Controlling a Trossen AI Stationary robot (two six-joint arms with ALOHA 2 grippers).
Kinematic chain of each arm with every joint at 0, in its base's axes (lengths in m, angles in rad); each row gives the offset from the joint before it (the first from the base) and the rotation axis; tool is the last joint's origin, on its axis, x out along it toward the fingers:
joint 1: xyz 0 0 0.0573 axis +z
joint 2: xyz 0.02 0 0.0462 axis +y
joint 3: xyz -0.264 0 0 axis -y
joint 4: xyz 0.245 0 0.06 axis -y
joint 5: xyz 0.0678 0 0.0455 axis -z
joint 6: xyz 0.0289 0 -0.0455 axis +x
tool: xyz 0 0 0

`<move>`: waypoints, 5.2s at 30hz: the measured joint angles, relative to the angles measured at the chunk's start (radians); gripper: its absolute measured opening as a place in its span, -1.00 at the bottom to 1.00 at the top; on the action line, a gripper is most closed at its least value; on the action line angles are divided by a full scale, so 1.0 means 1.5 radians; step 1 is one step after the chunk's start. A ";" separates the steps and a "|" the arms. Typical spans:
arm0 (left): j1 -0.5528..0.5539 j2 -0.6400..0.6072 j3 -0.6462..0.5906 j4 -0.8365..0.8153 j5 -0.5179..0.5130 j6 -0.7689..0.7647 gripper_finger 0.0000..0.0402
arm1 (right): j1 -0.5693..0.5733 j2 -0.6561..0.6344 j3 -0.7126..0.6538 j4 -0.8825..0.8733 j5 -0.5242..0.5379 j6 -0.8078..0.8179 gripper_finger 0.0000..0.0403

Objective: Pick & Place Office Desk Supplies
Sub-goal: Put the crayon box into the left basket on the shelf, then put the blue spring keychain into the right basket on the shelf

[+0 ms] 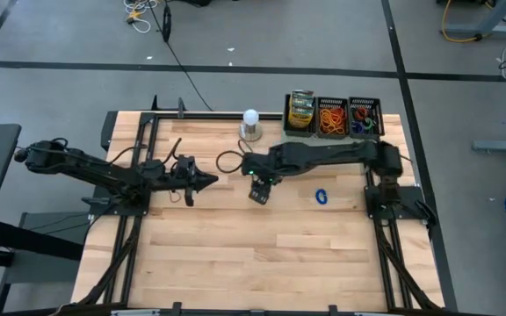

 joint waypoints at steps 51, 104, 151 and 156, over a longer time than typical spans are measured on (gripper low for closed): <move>-0.001 0.003 0.000 -0.037 -0.053 0.006 -0.95 | -0.174 -0.115 0.306 -0.341 0.163 -0.465 -0.55; -0.001 0.003 0.001 -0.037 -0.048 -0.088 -0.95 | -0.115 -0.165 0.260 -0.316 0.128 -0.340 -0.43; -0.001 0.055 0.001 -0.031 -0.041 -0.043 -0.96 | 0.116 -0.530 -0.888 0.343 0.072 0.774 -0.36; -0.002 0.067 0.001 -0.017 -0.051 -0.043 -0.96 | 0.103 -0.531 -0.918 0.371 0.087 0.775 -0.47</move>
